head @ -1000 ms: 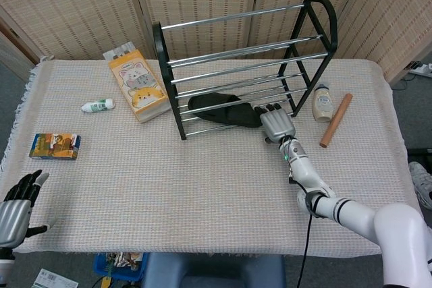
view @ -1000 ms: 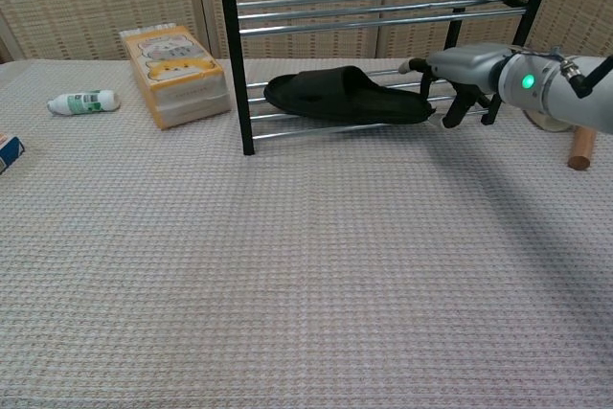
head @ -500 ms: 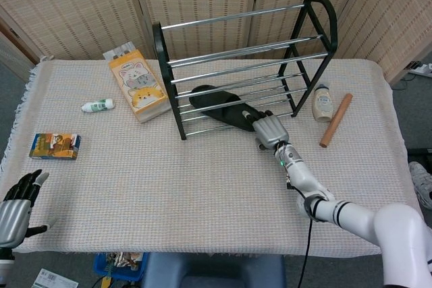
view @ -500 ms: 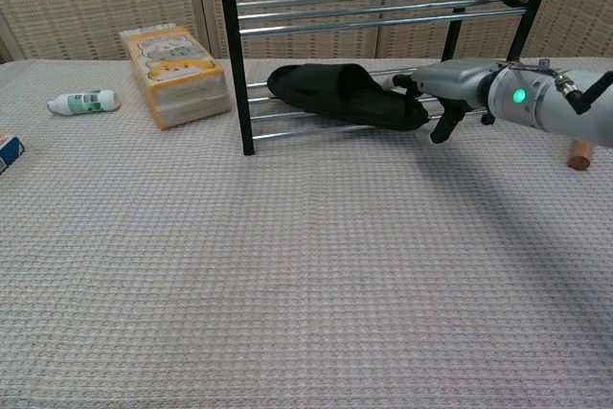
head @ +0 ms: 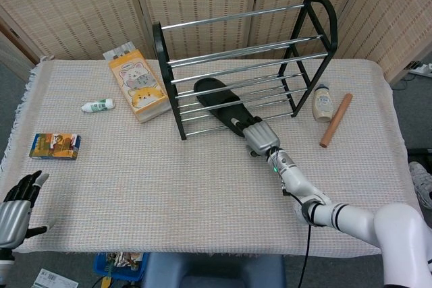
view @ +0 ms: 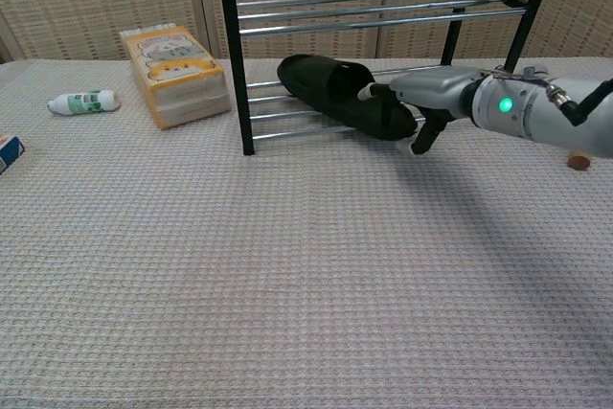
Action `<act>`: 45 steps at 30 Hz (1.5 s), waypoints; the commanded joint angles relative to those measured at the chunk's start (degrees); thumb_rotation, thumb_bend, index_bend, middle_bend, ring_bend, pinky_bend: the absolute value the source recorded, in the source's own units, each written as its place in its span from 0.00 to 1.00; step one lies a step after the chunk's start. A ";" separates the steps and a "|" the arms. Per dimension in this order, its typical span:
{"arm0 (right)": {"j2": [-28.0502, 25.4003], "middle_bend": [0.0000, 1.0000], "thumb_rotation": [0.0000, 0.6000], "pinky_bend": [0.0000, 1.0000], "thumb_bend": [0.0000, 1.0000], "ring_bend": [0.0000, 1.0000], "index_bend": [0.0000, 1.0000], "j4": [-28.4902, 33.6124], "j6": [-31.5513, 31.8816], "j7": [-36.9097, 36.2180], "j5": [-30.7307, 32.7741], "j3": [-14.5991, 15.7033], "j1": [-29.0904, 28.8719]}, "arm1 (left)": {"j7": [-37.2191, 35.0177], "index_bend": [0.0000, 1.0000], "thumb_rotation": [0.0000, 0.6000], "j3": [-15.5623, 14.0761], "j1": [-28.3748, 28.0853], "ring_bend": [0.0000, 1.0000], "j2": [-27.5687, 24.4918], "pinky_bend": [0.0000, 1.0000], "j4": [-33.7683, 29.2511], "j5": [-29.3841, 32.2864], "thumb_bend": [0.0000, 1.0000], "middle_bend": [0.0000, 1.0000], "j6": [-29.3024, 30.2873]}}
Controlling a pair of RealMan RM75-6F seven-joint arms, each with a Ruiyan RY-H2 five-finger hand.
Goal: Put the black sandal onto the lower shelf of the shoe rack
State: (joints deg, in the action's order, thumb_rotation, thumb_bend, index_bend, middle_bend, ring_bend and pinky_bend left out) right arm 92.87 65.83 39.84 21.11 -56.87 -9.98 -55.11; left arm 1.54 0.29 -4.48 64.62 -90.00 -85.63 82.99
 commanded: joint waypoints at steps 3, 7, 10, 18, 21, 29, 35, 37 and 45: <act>0.27 0.26 1.00 0.15 0.45 0.18 0.01 1.13 0.43 0.22 -0.72 0.07 -0.38 | -0.16 0.09 1.00 -0.04 0.11 0.08 0.02 0.20 0.13 0.01 0.19 0.08 0.07; 0.87 0.26 1.00 0.15 0.45 0.18 0.01 1.25 0.67 0.32 -1.03 -0.03 -0.75 | -0.20 0.09 1.00 -0.08 0.10 0.08 0.03 0.20 0.19 0.12 0.19 0.08 -0.12; 1.17 0.26 1.00 0.15 0.45 0.18 0.01 1.22 1.03 0.36 -1.12 -0.07 -0.80 | -0.27 0.09 1.00 -0.08 0.17 0.08 -0.01 0.20 0.21 0.22 0.19 0.08 -0.10; -1.60 0.23 1.00 0.15 0.45 0.18 0.01 4.53 4.02 -0.21 -2.28 0.03 0.94 | -0.46 0.09 1.00 0.01 0.05 0.08 0.17 0.20 0.49 0.24 0.19 0.08 -0.28; -4.29 0.21 1.00 0.15 0.45 0.16 0.01 8.68 8.04 -0.68 -3.94 0.38 3.28 | -0.46 0.09 1.00 0.31 -0.25 0.08 0.32 0.20 0.63 0.06 0.19 0.08 -0.25; -12.39 0.20 1.00 0.15 0.45 0.15 0.01 19.60 21.19 -0.02 -10.79 4.07 11.82 | 0.54 0.09 1.00 1.39 -1.59 0.08 1.54 0.20 1.26 -0.52 0.19 0.08 -0.36; -19.18 0.20 1.00 0.15 0.45 0.15 0.01 27.44 32.87 0.13 -15.44 7.40 20.60 | 3.06 0.09 1.00 2.34 -2.94 0.08 2.98 0.20 1.60 -1.16 0.19 0.08 -0.33; -20.56 0.20 1.00 0.15 0.44 0.15 0.01 28.69 36.18 0.08 -16.37 8.19 23.25 | 3.59 0.10 1.00 2.68 -3.18 0.08 3.33 0.20 1.55 -0.80 0.19 0.08 -0.40; -25.02 0.16 1.00 0.15 0.24 0.10 0.01 30.55 47.61 -3.25 -18.88 12.34 35.37 | 5.98 0.10 1.00 3.72 -4.30 0.08 4.63 0.20 0.04 0.38 0.19 0.08 -0.97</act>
State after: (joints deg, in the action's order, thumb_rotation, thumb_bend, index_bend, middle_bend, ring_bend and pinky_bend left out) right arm 69.29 95.44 85.21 19.18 -74.74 0.92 -22.36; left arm 7.38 3.93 -8.68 69.12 -89.84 -85.37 82.11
